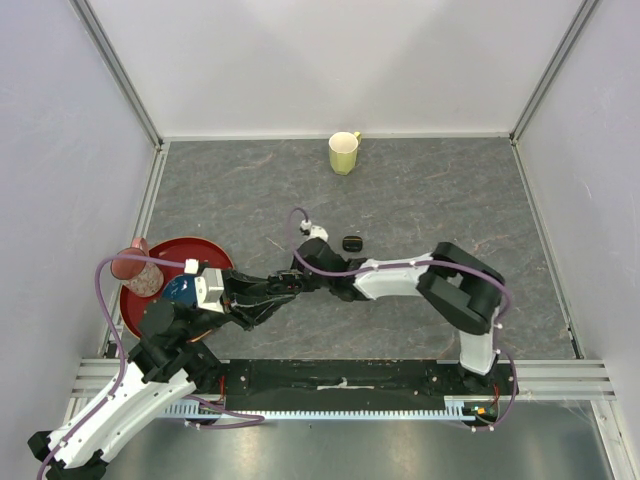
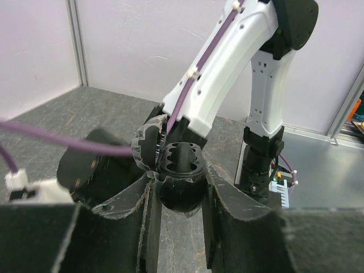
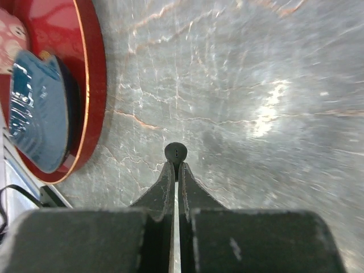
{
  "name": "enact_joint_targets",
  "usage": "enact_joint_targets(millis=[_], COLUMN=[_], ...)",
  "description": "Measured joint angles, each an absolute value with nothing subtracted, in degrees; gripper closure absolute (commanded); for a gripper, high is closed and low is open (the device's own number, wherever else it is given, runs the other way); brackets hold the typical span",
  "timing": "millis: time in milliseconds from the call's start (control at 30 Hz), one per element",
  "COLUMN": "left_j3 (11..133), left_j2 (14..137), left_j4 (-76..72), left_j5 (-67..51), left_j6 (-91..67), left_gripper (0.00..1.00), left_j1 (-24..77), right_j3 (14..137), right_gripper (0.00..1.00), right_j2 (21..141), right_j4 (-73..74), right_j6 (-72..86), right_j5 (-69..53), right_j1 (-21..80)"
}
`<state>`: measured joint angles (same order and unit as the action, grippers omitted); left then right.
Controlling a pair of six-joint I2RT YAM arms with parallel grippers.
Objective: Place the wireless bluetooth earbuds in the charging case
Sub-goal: Pick up the earbud from the center of the board.
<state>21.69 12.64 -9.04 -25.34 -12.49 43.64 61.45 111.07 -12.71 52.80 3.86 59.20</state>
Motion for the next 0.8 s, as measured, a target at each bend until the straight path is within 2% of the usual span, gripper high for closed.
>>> enact_joint_targets(millis=[433,600,800], left_j3=[21.69,21.87,22.26], left_j2=[14.20,16.75,19.05], left_j4=[-8.88,-8.93,-9.23], left_j5=[-25.52,-25.96,-26.79], left_j6=[-12.43,-11.86,-11.60], left_gripper=[0.98,0.98,0.98], left_j1=[43.64,43.64,43.64], right_j3=[46.17,48.47,58.96], right_gripper=[1.00,1.00,1.00], right_j2=[75.94,62.94,58.52], right_j4=[-6.33,1.89,12.62], right_j6=[42.78,33.74,23.55], right_j5=[1.93,-1.58,-9.23], right_j1=[46.00,44.82,44.82])
